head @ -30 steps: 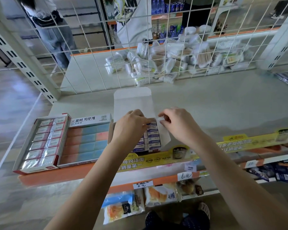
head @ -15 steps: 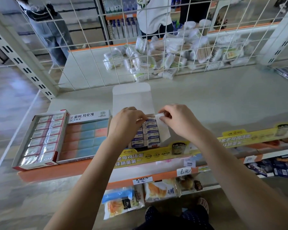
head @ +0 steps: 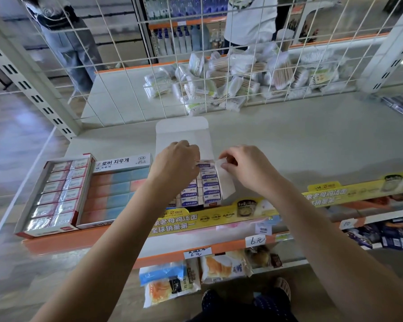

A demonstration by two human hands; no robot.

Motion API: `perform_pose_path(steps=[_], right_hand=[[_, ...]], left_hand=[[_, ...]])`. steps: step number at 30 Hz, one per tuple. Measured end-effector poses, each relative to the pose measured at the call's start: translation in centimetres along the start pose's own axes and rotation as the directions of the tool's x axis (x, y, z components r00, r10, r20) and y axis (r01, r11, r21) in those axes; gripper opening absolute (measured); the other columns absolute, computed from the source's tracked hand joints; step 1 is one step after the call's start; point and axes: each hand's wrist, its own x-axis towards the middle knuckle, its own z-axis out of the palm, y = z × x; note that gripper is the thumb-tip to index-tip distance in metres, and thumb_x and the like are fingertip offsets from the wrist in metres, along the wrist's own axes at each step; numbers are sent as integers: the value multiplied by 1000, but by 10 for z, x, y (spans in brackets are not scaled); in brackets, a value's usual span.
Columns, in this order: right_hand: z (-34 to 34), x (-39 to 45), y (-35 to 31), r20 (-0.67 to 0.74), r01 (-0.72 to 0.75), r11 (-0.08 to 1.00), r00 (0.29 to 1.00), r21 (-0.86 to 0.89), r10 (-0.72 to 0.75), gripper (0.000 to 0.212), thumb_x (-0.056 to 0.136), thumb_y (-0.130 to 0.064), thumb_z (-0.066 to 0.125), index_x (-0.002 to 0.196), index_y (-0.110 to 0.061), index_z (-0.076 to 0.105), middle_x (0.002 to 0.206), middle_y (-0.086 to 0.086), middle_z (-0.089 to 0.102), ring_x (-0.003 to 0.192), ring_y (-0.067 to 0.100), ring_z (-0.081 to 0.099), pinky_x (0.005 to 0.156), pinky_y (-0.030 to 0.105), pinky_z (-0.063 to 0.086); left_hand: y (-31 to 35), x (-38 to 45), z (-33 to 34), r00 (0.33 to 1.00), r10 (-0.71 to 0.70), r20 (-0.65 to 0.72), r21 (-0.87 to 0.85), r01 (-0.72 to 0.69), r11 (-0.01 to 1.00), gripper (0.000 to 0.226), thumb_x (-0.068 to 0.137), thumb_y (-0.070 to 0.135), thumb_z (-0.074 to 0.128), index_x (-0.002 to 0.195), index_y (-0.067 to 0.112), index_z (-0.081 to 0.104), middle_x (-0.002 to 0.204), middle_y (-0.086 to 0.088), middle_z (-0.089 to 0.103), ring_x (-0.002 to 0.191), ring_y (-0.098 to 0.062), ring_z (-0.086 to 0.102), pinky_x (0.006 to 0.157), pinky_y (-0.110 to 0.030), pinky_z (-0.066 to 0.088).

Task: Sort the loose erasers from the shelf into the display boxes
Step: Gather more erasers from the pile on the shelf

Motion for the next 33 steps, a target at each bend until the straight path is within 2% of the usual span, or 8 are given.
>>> perform_pose_path(steps=[3, 10, 12, 17, 21, 25, 29, 33], right_hand=[[-1, -1, -1, -10, 8, 1000, 1000, 9, -8, 28, 92, -19, 57, 117, -9, 62, 111, 6, 65, 100, 17, 58, 83, 19, 39], [1, -1, 0, -13, 16, 1000, 1000, -5, -16, 28, 91, -20, 58, 117, -9, 62, 110, 6, 65, 100, 18, 59, 86, 24, 43], [1, -1, 0, -18, 18, 1000, 1000, -2, -18, 27, 91, -20, 58, 116, -9, 62, 110, 6, 65, 99, 18, 59, 87, 25, 44], [2, -1, 0, -27, 19, 1000, 999, 6, -19, 28, 92, -19, 57, 117, -9, 62, 110, 6, 65, 99, 18, 59, 86, 23, 43], [1, -1, 0, -30, 26, 1000, 999, 4, -26, 29, 91, -21, 58, 117, -9, 63, 109, 6, 66, 98, 17, 59, 83, 20, 42], [2, 0, 0, -36, 26, 1000, 999, 3, -26, 25, 91, -20, 57, 113, -9, 64, 106, 6, 66, 94, 17, 60, 81, 21, 44], [3, 0, 1, -44, 19, 1000, 999, 2, -19, 24, 92, -20, 57, 113, -10, 65, 106, 6, 67, 95, 18, 60, 81, 22, 43], [3, 0, 1, -42, 25, 1000, 999, 1, -25, 25, 92, -23, 57, 111, -10, 65, 105, 6, 67, 94, 17, 60, 78, 18, 40]], left_hand=[[-1, -3, 2, 1000, -7, -14, -95, 5, 995, 23, 87, 26, 63, 108, 19, 62, 105, 3, 63, 84, -12, 53, 69, -24, 41], [4, -6, 11, 999, -18, -49, -79, 14, 997, 22, 91, 29, 58, 111, 22, 62, 109, 4, 63, 93, -14, 56, 65, -24, 38], [4, -7, 11, 999, -24, -48, -87, 20, 996, 21, 91, 30, 57, 110, 22, 62, 109, 4, 63, 93, -14, 57, 66, -25, 42], [0, -8, 15, 998, -50, -42, -152, 44, 987, 19, 89, 31, 57, 106, 22, 60, 104, 6, 61, 81, -9, 50, 64, -21, 37], [0, -6, 17, 1000, 6, -13, -144, -8, 990, 20, 90, 30, 56, 108, 21, 59, 108, 5, 60, 85, -8, 47, 68, -21, 36], [-1, -5, 16, 999, 40, -36, -170, -45, 984, 20, 90, 29, 57, 108, 21, 60, 105, 6, 60, 81, -6, 46, 68, -20, 35], [1, -3, 16, 998, 67, -19, -173, -70, 983, 22, 91, 26, 57, 112, 21, 60, 108, 4, 61, 89, -11, 55, 71, -22, 43], [0, -1, 16, 998, 59, -17, -131, -61, 990, 23, 91, 28, 56, 112, 21, 59, 110, 4, 61, 97, -13, 54, 73, -20, 39]])
